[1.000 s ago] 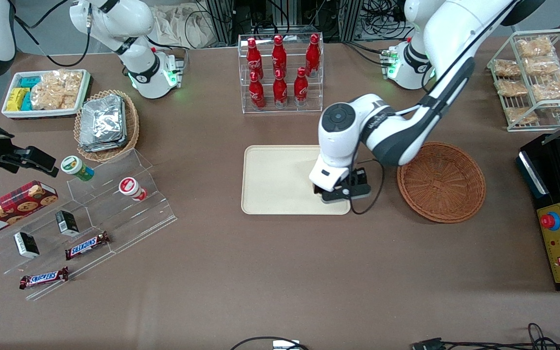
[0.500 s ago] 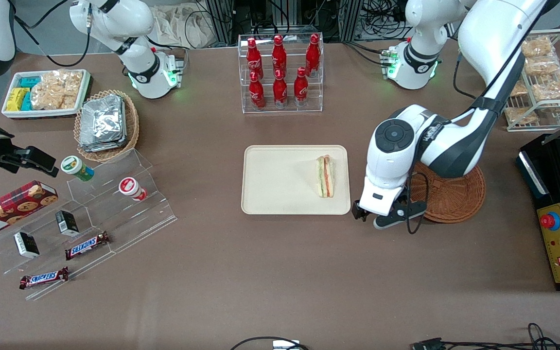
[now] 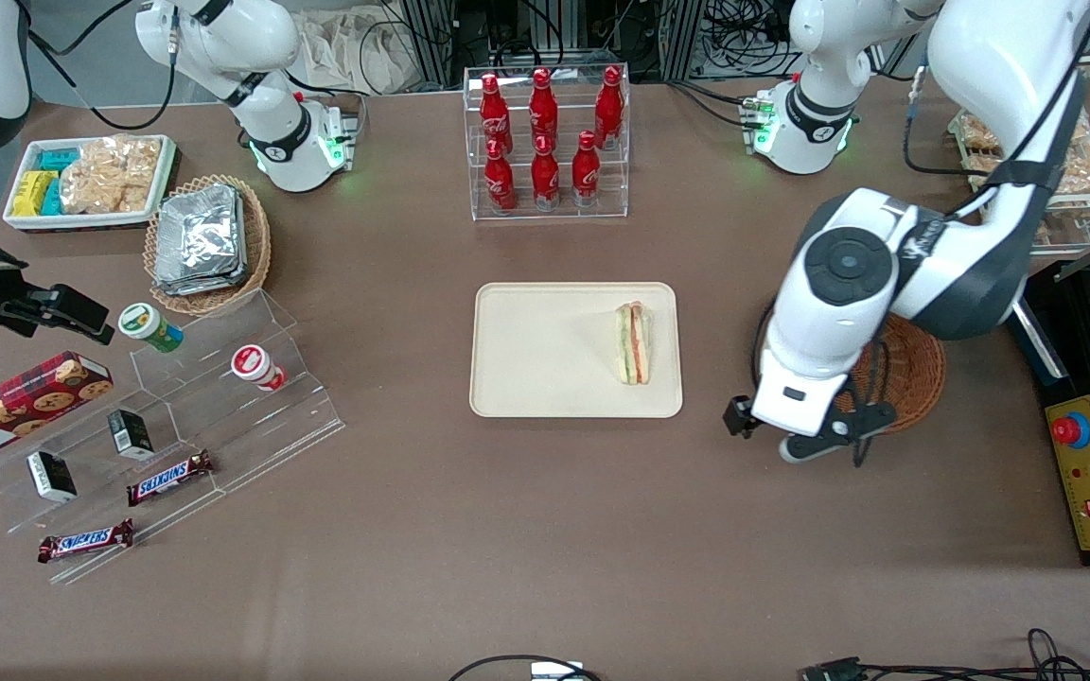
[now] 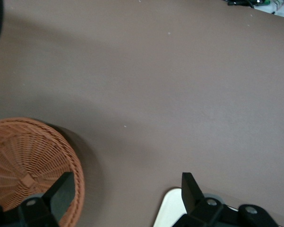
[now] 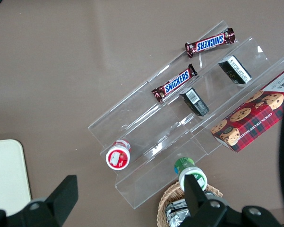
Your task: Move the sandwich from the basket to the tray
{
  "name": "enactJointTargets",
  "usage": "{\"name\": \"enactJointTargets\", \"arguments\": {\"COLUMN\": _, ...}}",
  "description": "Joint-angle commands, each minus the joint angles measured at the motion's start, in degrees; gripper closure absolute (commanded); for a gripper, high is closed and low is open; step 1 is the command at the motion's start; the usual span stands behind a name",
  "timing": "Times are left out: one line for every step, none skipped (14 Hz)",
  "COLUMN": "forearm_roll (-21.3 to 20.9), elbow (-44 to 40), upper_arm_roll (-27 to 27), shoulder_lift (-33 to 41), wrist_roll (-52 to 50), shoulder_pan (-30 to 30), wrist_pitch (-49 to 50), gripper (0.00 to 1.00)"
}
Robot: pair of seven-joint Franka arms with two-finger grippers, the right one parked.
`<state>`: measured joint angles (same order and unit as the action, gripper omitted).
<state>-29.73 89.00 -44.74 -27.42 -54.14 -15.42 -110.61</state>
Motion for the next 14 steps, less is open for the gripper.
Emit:
{"name": "enactJointTargets", "arguments": {"forearm_roll": 3.9, "elbow": -0.1, "upper_arm_roll": 0.6, "shoulder_lift": 2.9, "wrist_roll": 5.6, "shoulder_pan": -1.0, "wrist_pitch": 1.4, "gripper": 0.00}}
{"name": "enactJointTargets", "arguments": {"forearm_roll": 6.8, "elbow": 0.4, "upper_arm_roll": 3.3, "shoulder_lift": 4.5, "wrist_roll": 8.9, "shoulder_pan": -0.5, "wrist_pitch": 1.4, "gripper": 0.00}}
{"name": "enactJointTargets", "arguments": {"forearm_roll": 10.2, "elbow": 0.9, "upper_arm_roll": 6.7, "shoulder_lift": 6.7, "wrist_roll": 12.4, "shoulder_pan": 0.6, "wrist_pitch": 1.4, "gripper": 0.00}}
{"name": "enactJointTargets", "arguments": {"forearm_roll": 13.2, "elbow": 1.6, "upper_arm_roll": 10.1, "shoulder_lift": 8.7, "wrist_roll": 16.4, "shoulder_pan": 2.5, "wrist_pitch": 1.5, "gripper": 0.00}}
{"name": "enactJointTargets", "arguments": {"forearm_roll": 15.4, "elbow": 2.6, "upper_arm_roll": 13.2, "shoulder_lift": 10.4, "wrist_roll": 19.5, "shoulder_pan": 3.8, "wrist_pitch": 1.7, "gripper": 0.00}}
{"name": "enactJointTargets", "arguments": {"forearm_roll": 17.1, "elbow": 3.8, "upper_arm_roll": 16.0, "shoulder_lift": 12.4, "wrist_roll": 21.9, "shoulder_pan": 5.2, "wrist_pitch": 1.7, "gripper": 0.00}}
{"name": "enactJointTargets", "arguments": {"forearm_roll": 18.5, "elbow": 4.8, "upper_arm_roll": 18.7, "shoulder_lift": 14.0, "wrist_roll": 24.5, "shoulder_pan": 6.5, "wrist_pitch": 2.0, "gripper": 0.00}}
{"name": "enactJointTargets", "arguments": {"forearm_roll": 19.5, "elbow": 5.8, "upper_arm_roll": 21.3, "shoulder_lift": 16.0, "wrist_roll": 27.4, "shoulder_pan": 8.0, "wrist_pitch": 2.7, "gripper": 0.00}}
{"name": "enactJointTargets", "arguments": {"forearm_roll": 20.8, "elbow": 6.8, "upper_arm_roll": 24.3, "shoulder_lift": 17.6, "wrist_roll": 30.5, "shoulder_pan": 9.6, "wrist_pitch": 3.5, "gripper": 0.00}}
{"name": "enactJointTargets", "arguments": {"forearm_roll": 22.2, "elbow": 7.7, "upper_arm_roll": 27.4, "shoulder_lift": 19.6, "wrist_roll": 34.0, "shoulder_pan": 11.3, "wrist_pitch": 4.9, "gripper": 0.00}}
{"name": "enactJointTargets", "arguments": {"forearm_roll": 23.7, "elbow": 8.0, "upper_arm_roll": 29.9, "shoulder_lift": 21.3, "wrist_roll": 37.6, "shoulder_pan": 12.3, "wrist_pitch": 6.7, "gripper": 0.00}}
{"name": "enactJointTargets", "arguments": {"forearm_roll": 25.0, "elbow": 8.3, "upper_arm_roll": 31.7, "shoulder_lift": 23.1, "wrist_roll": 40.1, "shoulder_pan": 12.9, "wrist_pitch": 8.7, "gripper": 0.00}}
{"name": "enactJointTargets", "arguments": {"forearm_roll": 25.9, "elbow": 8.4, "upper_arm_roll": 33.0, "shoulder_lift": 24.9, "wrist_roll": 42.3, "shoulder_pan": 13.0, "wrist_pitch": 10.8, "gripper": 0.00}}
{"name": "enactJointTargets", "arguments": {"forearm_roll": 26.4, "elbow": 8.4, "upper_arm_roll": 34.3, "shoulder_lift": 26.6, "wrist_roll": 44.4, "shoulder_pan": 13.6, "wrist_pitch": 12.9, "gripper": 0.00}}
